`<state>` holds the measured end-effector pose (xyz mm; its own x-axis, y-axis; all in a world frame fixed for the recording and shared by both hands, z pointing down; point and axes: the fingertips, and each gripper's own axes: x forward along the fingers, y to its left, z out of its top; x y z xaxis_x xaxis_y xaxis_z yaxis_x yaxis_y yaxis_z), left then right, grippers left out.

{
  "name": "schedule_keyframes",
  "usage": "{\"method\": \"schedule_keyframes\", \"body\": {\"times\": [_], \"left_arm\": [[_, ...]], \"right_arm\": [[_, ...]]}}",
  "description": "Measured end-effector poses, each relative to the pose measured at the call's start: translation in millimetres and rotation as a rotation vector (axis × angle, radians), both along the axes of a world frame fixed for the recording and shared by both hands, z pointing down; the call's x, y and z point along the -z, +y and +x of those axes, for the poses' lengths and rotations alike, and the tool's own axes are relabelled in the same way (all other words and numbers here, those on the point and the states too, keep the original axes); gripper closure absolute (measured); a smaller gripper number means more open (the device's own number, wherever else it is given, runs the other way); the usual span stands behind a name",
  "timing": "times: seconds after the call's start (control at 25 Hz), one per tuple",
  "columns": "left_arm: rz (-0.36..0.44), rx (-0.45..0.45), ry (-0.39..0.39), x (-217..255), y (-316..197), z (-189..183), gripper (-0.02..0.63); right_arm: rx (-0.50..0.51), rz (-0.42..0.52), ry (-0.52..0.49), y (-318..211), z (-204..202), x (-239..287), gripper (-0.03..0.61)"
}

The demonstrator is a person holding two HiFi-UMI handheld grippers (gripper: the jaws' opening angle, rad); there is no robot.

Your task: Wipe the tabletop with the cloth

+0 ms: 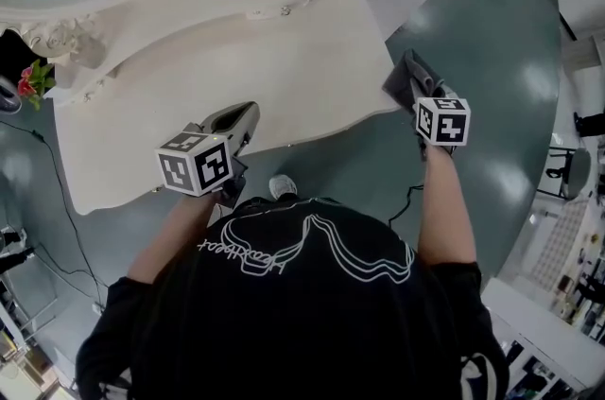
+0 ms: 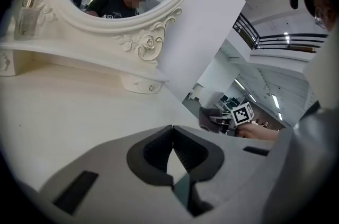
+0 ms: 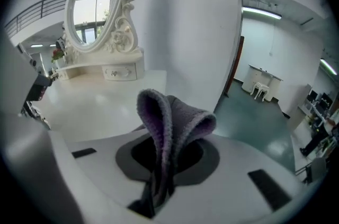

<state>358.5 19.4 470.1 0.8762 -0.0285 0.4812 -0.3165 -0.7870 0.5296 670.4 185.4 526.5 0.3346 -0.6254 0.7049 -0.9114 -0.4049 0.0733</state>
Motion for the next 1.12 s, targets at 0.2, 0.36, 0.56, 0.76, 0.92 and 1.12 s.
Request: {"method": "schedule_keyframes", "body": {"times": [0.2,0.36,0.56,0.76,0.92,1.12], "left_arm": [[0.021,0.012,0.050,24,-6,-7,0.609],[0.029,0.024,0.098,51,-7,-25,0.609],[0.109,0.054,0.133,92,-17,-69,0.609],[0.210,0.077,0.183,134,-26,-119,0.609],[0.255,0.091,0.221,158,-22,-150,0.609],[0.296,0.105,0.237,171,-14,-185,0.609]], "right_arm": [[0.080,0.265,-0.105,-36,-50,62,0.526],[0.220,0.435,-0.185,-69,-118,110,0.526],[0.414,0.538,-0.238,-100,-208,162,0.526],[0.519,0.606,-0.238,-119,-282,197,0.526],[0.589,0.668,-0.286,-122,-334,216,0.528],[0.675,0.663,-0.287,-120,-386,223,0.528]]}}
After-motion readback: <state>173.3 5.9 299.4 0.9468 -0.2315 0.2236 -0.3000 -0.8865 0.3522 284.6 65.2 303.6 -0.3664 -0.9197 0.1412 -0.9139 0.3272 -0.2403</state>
